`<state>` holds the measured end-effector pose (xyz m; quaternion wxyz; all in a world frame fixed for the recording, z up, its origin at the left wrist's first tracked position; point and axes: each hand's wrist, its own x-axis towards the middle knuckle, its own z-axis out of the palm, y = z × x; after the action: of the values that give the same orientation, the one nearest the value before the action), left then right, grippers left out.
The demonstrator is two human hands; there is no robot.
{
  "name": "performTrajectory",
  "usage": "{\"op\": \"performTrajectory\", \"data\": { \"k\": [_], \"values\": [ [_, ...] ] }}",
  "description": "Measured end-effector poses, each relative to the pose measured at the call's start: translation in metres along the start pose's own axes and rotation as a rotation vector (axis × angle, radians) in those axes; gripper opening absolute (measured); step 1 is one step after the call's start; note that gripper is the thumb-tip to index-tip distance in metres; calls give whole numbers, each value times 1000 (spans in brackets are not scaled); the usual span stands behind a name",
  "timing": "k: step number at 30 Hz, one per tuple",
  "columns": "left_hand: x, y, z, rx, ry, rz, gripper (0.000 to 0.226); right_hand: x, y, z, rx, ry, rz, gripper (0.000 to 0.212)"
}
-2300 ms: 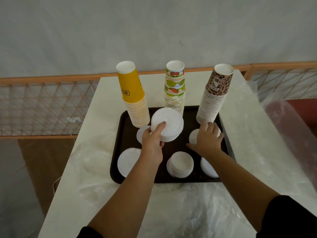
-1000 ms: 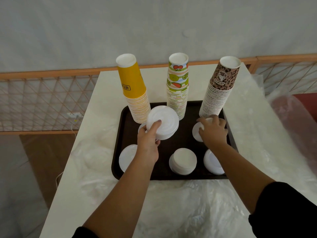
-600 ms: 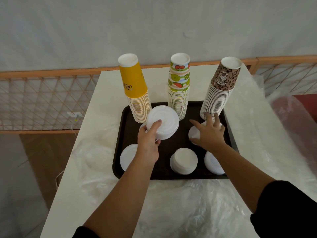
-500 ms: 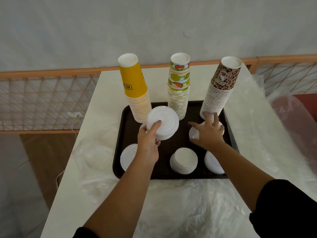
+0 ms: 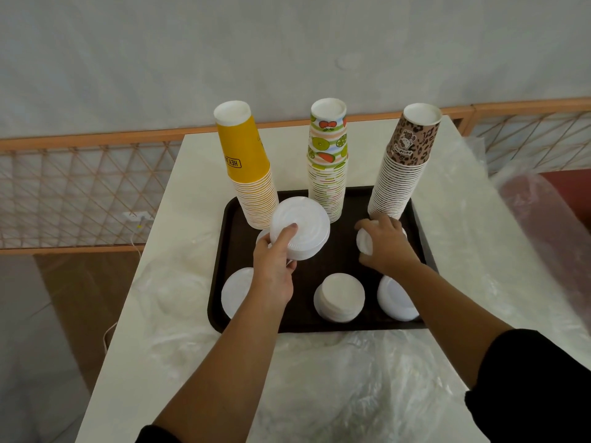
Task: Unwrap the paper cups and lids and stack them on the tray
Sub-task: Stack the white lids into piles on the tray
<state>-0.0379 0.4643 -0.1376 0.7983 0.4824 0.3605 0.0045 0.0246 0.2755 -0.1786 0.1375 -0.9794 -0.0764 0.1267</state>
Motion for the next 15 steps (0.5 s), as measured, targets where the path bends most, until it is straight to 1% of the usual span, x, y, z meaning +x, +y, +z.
{"op": "performTrajectory", "data": {
  "k": [3, 8, 10, 13, 15],
  "values": [
    [-1, 1, 0, -1, -4, 0, 58, -2, 4, 0, 115, 53, 38, 62],
    [-1, 2, -2, -13, 10, 0, 58, 1, 10, -3, 35, 104, 136, 57],
    [0, 2, -3, -14, 14, -2, 59, 2, 11, -4, 46, 83, 169, 62],
    [0, 2, -4, -16, 15, -5, 59, 2, 13, -6, 54, -6, 189, 77],
    [0, 2, -4, -20, 16, -7, 59, 2, 15, -9, 22, -39, 182, 77]
  ]
}}
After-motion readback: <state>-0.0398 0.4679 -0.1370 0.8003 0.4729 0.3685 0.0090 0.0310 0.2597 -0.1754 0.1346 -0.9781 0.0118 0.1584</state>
